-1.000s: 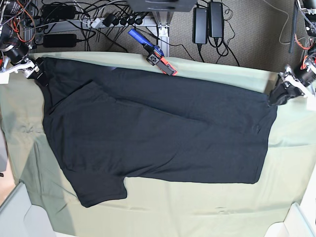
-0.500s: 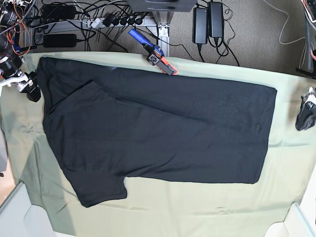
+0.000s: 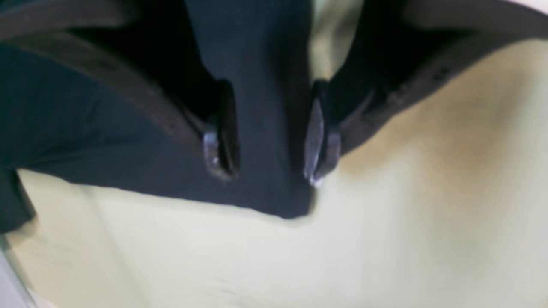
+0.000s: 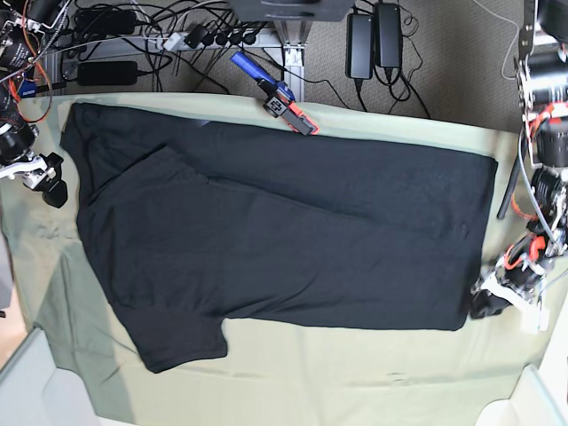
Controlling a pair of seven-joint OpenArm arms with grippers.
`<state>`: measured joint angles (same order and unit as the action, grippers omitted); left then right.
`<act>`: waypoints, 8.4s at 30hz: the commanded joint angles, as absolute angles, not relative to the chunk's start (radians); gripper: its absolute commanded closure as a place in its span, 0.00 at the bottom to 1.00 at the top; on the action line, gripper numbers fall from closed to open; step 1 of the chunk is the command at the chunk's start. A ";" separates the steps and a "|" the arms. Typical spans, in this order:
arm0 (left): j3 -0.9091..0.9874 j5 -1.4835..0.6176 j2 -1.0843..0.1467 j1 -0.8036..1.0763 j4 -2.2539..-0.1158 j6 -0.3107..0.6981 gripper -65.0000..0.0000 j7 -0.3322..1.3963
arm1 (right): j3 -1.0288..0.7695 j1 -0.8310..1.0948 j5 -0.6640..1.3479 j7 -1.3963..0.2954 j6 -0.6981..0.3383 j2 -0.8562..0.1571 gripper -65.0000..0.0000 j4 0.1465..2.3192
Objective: Fold the T-shirt properly
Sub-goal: 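Move the left gripper to the folded shirt's hem corner and grasp it, then grasp the shirt's sleeve-end corner with the right gripper, then fold the held shirt edge over onto the shirt with both grippers, then open the right gripper and move it to the protruding sleeve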
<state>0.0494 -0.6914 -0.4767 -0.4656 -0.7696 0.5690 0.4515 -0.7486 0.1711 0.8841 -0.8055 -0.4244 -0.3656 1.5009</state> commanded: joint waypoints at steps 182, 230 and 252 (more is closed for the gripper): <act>-0.033 -0.976 -0.496 -0.585 -0.666 0.698 1.00 0.754 | -0.260 -0.415 0.700 -0.833 -0.461 -0.435 1.00 1.121; -0.033 -1.153 -0.629 -0.244 -1.042 0.698 1.00 0.880 | -0.397 -0.060 0.696 -0.865 -0.459 -0.517 0.39 1.447; -0.033 -1.179 -0.628 -0.244 -1.042 0.698 1.00 0.888 | -0.363 -0.485 0.561 -0.644 -0.461 -0.429 0.39 0.929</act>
<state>-0.0402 -1.1599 -0.6098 -0.2222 -1.0267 0.6815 0.9020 -0.3603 -0.4561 0.5495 -0.6674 -0.4145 -0.4126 0.9127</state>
